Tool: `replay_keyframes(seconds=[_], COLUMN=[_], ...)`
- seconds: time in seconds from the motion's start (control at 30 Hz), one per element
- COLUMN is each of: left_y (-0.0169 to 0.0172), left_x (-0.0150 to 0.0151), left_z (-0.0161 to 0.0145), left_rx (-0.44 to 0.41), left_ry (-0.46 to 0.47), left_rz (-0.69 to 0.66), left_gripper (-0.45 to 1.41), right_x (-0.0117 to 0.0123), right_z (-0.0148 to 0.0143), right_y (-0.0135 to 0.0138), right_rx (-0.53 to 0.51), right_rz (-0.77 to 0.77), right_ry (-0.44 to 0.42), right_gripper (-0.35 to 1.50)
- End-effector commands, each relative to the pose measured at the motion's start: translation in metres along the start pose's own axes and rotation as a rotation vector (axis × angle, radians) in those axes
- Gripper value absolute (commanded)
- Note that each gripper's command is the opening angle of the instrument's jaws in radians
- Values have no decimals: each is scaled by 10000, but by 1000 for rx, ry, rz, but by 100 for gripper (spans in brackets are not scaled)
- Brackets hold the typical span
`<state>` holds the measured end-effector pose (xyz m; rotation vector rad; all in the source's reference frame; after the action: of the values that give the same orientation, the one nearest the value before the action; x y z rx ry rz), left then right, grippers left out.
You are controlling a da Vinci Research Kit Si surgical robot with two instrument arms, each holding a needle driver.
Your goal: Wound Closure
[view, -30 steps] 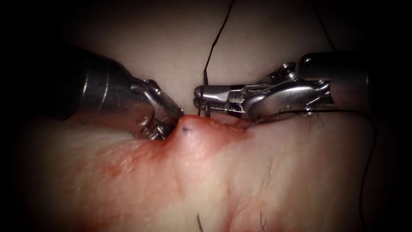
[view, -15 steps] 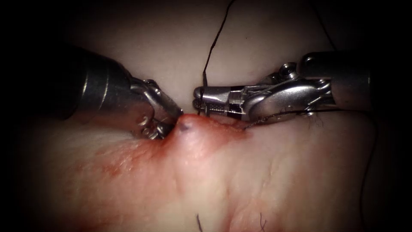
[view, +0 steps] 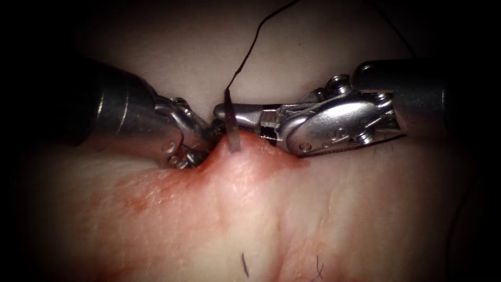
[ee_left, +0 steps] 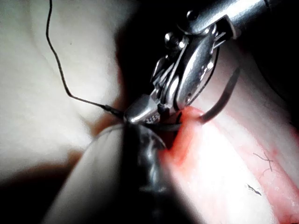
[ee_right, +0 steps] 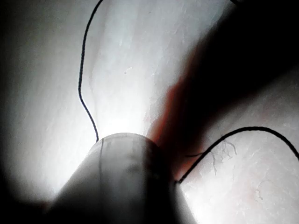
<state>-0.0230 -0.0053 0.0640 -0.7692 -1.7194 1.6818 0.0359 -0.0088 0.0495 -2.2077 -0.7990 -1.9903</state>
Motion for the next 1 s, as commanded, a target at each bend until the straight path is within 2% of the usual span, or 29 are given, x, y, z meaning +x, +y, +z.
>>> replay_keyframes(seconds=[0.03,0.2,0.4,0.5,0.57,0.63,0.67,0.73,0.77,0.8,0.87,0.9,0.97,1.0], left_y=[-5,-5,-5,-5,-5,-4,-3,-1,3,3,10,14,28,28], left_x=[4,4,4,4,4,4,5,9,12,12,16,17,22,22], left_z=[4,4,3,3,3,2,1,-3,-10,-10,-17,-20,-29,-29], left_rx=[0,0,0,-1,-1,-3,-4,-16,-19,-19,-20,-21,-30,-30], left_ry=[1,0,-1,-1,-1,-3,-4,-8,2,2,21,29,45,45], left_rz=[0,1,1,1,1,0,35,76,104,104,130,133,152,152], left_gripper=[-45,-45,-45,-45,-45,-45,-40,-42,-20,-20,-21,-23,-30,-30], right_x=[4,4,7,9,9,10,11,16,20,20,27,30,35,35], right_z=[10,9,6,7,9,6,5,3,0,0,-2,-1,-1,-1], right_y=[0,0,0,1,3,7,9,11,13,13,15,14,13,13], right_rx=[-7,-7,-6,10,38,57,62,50,27,27,24,23,12,12], right_rz=[-9,-9,-107,-251,-397,-419,-425,-444,-465,-465,-581,-643,-746,-746], right_ry=[-7,-7,-10,4,46,77,86,100,109,109,118,121,113,113], right_gripper=[-35,-35,-35,-35,-35,-35,-35,-35,-35,-35,-35,-30,26,26])
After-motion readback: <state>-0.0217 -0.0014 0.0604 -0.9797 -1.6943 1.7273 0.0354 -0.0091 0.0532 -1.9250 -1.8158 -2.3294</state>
